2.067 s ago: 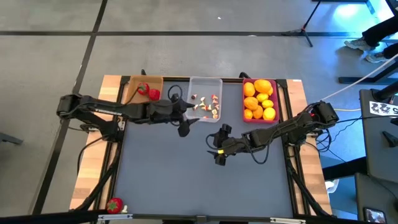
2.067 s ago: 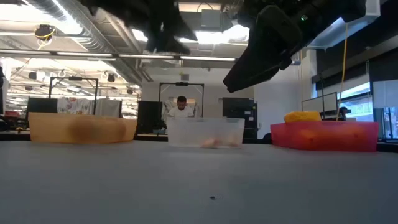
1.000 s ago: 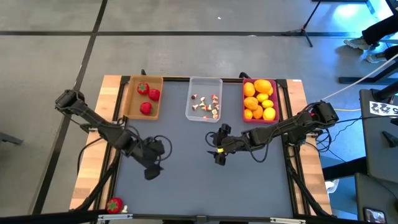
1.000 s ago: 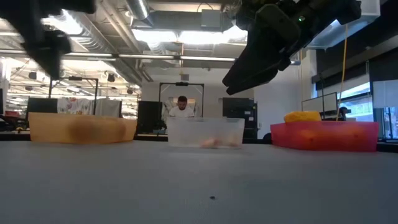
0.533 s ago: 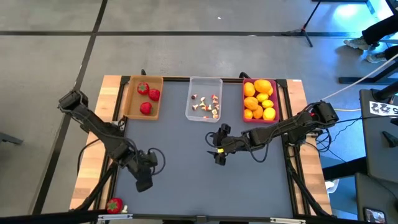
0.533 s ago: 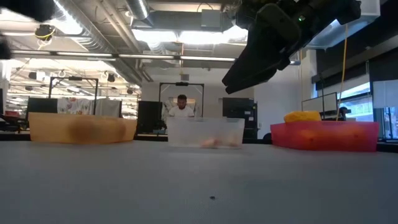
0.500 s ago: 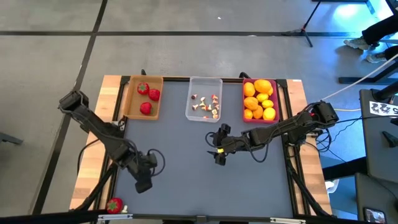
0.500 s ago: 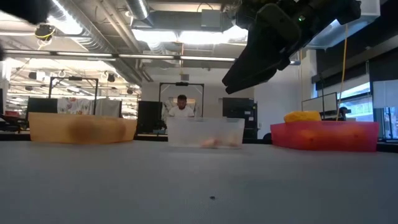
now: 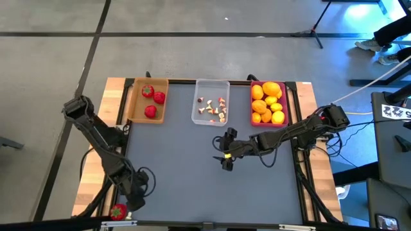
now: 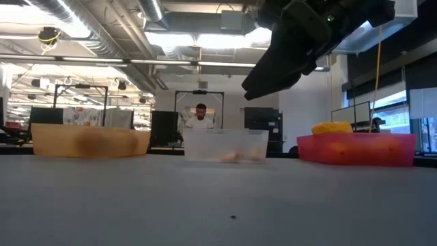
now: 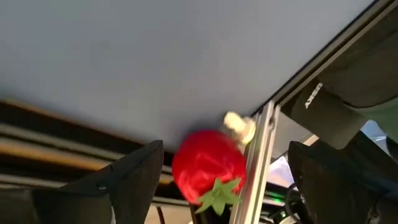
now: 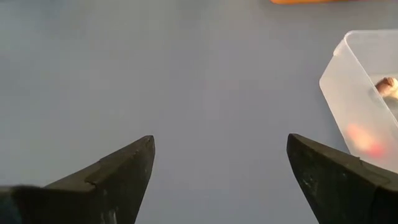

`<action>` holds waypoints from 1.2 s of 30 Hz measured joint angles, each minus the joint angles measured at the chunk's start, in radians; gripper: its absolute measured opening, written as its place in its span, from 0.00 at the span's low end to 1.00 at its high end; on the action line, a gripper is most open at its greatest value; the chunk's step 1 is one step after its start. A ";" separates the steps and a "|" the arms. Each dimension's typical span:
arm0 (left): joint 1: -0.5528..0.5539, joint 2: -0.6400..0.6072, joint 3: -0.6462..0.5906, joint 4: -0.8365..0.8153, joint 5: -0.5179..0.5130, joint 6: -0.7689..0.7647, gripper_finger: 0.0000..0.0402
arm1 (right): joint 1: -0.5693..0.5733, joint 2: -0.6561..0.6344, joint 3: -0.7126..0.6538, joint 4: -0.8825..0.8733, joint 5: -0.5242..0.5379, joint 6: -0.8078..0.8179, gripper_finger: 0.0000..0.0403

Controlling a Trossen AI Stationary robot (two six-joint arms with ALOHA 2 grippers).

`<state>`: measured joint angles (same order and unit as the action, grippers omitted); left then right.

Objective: Sort produce into baskets
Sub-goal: Put the tomato into the orange bin

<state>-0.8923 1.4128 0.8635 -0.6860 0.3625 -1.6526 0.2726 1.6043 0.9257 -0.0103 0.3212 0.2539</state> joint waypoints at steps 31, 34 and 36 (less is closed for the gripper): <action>-0.139 0.124 0.002 0.099 0.144 -0.129 0.83 | 0.000 0.000 0.000 0.016 -0.001 -0.036 0.89; -0.121 0.124 0.001 0.101 0.150 -0.104 0.82 | 0.000 0.000 0.000 0.016 -0.001 -0.036 0.89; -0.108 0.127 0.000 0.113 0.142 -0.091 0.81 | 0.000 0.000 0.000 0.017 -0.001 -0.035 0.89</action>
<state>-1.0006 1.5397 0.8631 -0.5730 0.5046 -1.7435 0.2726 1.6043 0.9257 0.0063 0.3206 0.2184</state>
